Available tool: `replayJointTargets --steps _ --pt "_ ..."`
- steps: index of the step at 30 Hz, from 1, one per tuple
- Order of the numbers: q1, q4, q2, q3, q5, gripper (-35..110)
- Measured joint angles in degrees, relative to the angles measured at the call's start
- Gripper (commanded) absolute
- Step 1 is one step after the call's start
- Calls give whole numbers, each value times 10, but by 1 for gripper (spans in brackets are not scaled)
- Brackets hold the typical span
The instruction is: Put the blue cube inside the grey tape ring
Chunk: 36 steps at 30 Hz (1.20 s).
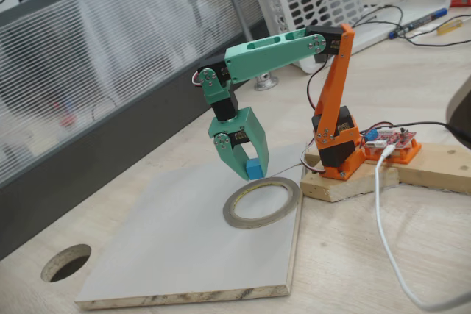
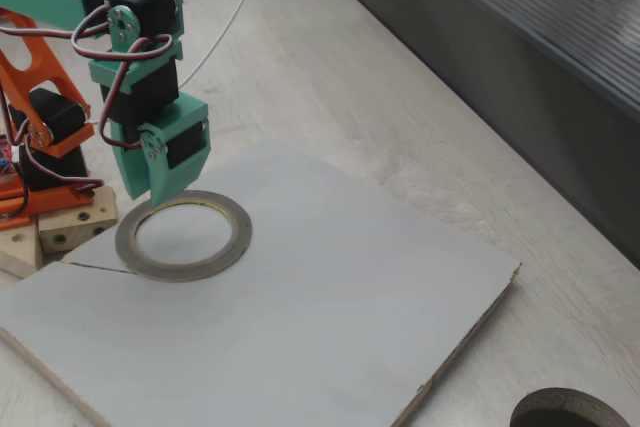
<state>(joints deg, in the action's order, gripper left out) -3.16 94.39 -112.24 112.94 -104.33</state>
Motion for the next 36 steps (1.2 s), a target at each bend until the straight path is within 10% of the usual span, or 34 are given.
replayJointTargets --steps 19,36 --pt "-3 0 0 0 5 3" --pt "0 -1 32 0 186 32"
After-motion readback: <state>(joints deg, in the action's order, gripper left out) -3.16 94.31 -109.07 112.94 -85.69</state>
